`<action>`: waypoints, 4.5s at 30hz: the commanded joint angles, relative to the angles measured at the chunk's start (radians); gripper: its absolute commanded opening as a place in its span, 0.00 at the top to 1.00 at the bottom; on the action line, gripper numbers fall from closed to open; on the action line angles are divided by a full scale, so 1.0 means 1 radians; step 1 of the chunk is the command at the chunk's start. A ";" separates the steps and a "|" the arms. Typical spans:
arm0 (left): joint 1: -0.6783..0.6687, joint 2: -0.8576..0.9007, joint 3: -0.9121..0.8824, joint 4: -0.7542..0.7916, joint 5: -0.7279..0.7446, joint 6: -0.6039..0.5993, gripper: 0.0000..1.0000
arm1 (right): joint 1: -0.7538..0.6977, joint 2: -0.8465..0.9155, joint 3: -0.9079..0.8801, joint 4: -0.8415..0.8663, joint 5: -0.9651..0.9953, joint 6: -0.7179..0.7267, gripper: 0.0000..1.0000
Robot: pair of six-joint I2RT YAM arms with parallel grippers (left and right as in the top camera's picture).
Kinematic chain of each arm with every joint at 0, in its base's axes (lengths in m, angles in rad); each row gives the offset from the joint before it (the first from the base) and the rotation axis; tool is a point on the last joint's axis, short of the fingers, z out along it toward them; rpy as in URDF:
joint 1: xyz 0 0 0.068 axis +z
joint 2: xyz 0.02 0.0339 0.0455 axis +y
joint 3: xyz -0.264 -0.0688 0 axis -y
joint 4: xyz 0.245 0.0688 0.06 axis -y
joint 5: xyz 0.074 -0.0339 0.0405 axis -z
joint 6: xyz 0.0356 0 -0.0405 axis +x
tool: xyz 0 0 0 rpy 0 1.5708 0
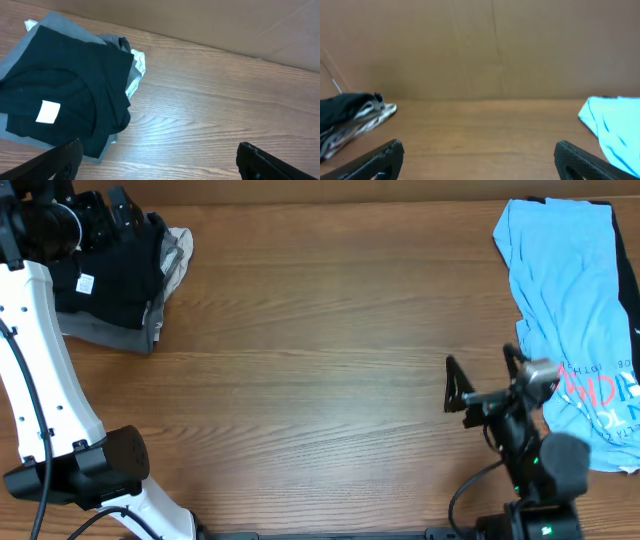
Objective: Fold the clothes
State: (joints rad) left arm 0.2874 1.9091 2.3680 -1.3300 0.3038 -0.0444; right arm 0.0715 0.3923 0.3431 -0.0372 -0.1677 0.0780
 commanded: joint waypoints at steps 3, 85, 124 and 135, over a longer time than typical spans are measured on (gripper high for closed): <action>-0.002 0.001 -0.001 0.002 0.000 0.023 0.00 | -0.017 -0.185 -0.208 0.037 0.024 0.003 0.00; -0.072 -1.448 -2.034 1.205 0.011 -0.027 0.00 | -0.021 -0.389 -0.335 -0.034 0.055 0.004 0.00; -0.177 -1.905 -2.363 1.278 -0.050 -0.015 0.00 | -0.021 -0.389 -0.335 -0.034 0.055 0.004 0.00; -0.177 -1.905 -2.363 1.278 -0.050 -0.015 0.00 | -0.021 -0.389 -0.335 -0.034 0.055 0.004 0.00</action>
State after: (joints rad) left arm 0.1173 0.0166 0.0101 -0.0551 0.2642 -0.0563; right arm 0.0528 0.0147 0.0185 -0.0757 -0.1226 0.0780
